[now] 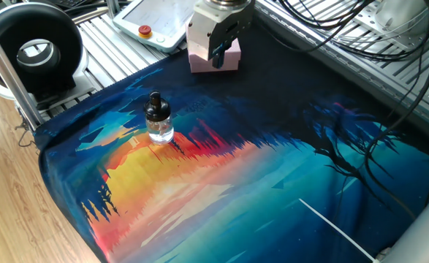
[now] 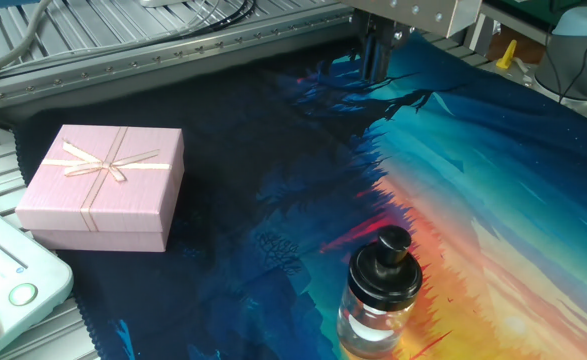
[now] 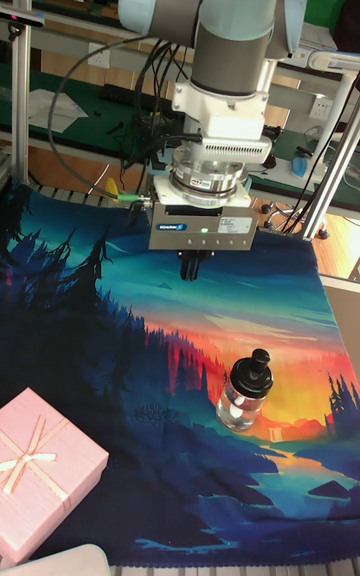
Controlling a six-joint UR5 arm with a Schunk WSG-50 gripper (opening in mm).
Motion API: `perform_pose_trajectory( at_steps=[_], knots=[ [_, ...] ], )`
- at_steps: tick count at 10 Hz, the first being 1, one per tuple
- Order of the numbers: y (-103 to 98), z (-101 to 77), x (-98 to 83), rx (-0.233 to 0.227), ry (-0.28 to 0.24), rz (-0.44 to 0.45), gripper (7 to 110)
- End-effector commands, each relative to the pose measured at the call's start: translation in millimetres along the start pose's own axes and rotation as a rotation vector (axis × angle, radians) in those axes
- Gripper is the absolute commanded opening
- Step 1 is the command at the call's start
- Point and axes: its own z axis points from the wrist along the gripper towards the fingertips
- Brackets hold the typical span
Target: Screw the lid onto the jar
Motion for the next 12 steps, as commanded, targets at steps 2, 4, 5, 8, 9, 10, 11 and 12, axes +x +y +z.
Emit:
perform_pose_trajectory(
  at_steps=[2, 4, 5, 8, 9, 10, 11, 12],
  knots=[
    [-4.8, -1.3, 17.9, 0.021, 0.071, 0.065, 7],
    [-6.2, -2.7, 31.8, 0.03, 0.127, 0.082, 7],
    [-6.6, -3.3, 35.9, 0.028, 0.144, 0.034, 7],
    [-6.9, -2.6, 30.6, 0.027, 0.123, -0.004, 7],
    [-11.6, -2.7, 30.4, 0.045, 0.122, -0.012, 7],
    [-5.7, -2.6, 30.8, 0.021, 0.124, -0.027, 7],
    [-2.9, -2.6, 31.4, 0.01, 0.126, -0.023, 7],
    [-6.8, -2.7, 31.3, 0.026, 0.126, -0.011, 7]
  ],
)
